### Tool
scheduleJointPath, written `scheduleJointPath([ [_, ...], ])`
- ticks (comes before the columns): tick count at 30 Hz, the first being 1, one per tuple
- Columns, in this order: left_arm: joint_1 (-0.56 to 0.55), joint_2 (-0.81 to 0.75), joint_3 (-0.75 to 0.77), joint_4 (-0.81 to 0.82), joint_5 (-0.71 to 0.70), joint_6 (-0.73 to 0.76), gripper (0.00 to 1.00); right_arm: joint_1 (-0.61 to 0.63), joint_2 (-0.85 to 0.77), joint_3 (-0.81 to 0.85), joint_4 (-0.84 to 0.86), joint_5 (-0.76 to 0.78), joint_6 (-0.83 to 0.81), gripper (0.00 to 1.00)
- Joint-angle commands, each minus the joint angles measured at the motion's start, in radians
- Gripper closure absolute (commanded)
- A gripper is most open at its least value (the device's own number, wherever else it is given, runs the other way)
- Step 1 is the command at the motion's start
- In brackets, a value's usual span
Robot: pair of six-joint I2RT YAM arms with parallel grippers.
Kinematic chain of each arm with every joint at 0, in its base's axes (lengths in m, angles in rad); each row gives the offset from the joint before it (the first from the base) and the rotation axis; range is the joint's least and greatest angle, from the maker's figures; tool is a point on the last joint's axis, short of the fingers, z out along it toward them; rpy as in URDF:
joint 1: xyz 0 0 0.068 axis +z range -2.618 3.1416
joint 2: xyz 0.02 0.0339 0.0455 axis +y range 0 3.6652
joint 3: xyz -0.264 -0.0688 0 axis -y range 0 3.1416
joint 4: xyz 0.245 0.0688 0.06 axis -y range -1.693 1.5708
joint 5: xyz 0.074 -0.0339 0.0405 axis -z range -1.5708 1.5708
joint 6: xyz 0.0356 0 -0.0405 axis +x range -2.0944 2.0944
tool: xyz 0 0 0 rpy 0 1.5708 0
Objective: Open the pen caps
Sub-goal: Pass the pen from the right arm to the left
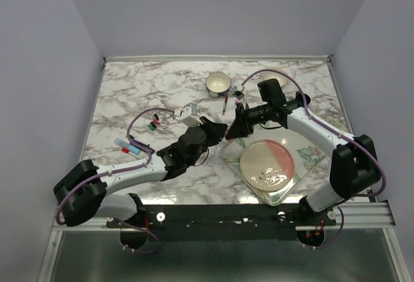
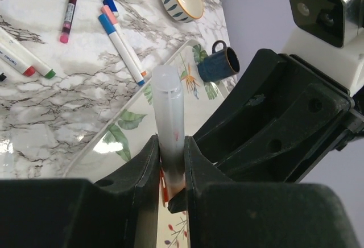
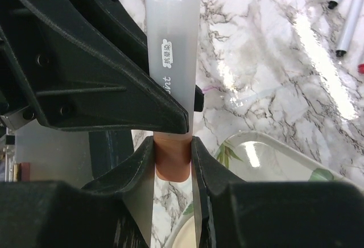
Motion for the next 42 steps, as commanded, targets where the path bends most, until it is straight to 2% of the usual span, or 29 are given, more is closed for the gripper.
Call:
scheduleJointPath([
  [1, 0.01, -0.097, -0.058, 0.041, 0.007, 0.154, 1.0, 0.008, -0.006, 0.039, -0.113, -0.109, -0.135, 0.7],
  [2, 0.016, -0.129, -0.069, 0.037, 0.018, 0.165, 1.0, 0.008, -0.007, 0.039, -0.129, -0.117, -0.157, 0.65],
  [5, 0.059, -0.192, -0.124, 0.038, 0.096, 0.202, 1.0, 0.008, -0.013, 0.045, -0.159, -0.134, -0.197, 0.57],
  [11, 0.183, -0.286, -0.23, 0.066, 0.334, 0.26, 1.0, 0.01, -0.017, 0.054, -0.205, -0.163, -0.257, 0.47],
  [13, 0.22, -0.303, -0.254, 0.072, 0.415, 0.287, 1.0, 0.01, -0.017, 0.059, -0.214, -0.166, -0.269, 0.46],
  [19, 0.244, -0.337, -0.288, 0.052, 0.541, 0.367, 1.0, 0.01, -0.02, 0.068, -0.231, -0.181, -0.281, 0.46],
  [28, 0.243, -0.329, -0.351, 0.199, 0.702, 0.384, 1.0, 0.01, -0.021, 0.065, -0.214, -0.246, -0.264, 0.46],
  [42, 0.217, -0.168, -0.305, 0.382, 0.827, 0.363, 1.0, 0.011, -0.018, -0.015, 0.021, -0.319, 0.002, 0.44],
])
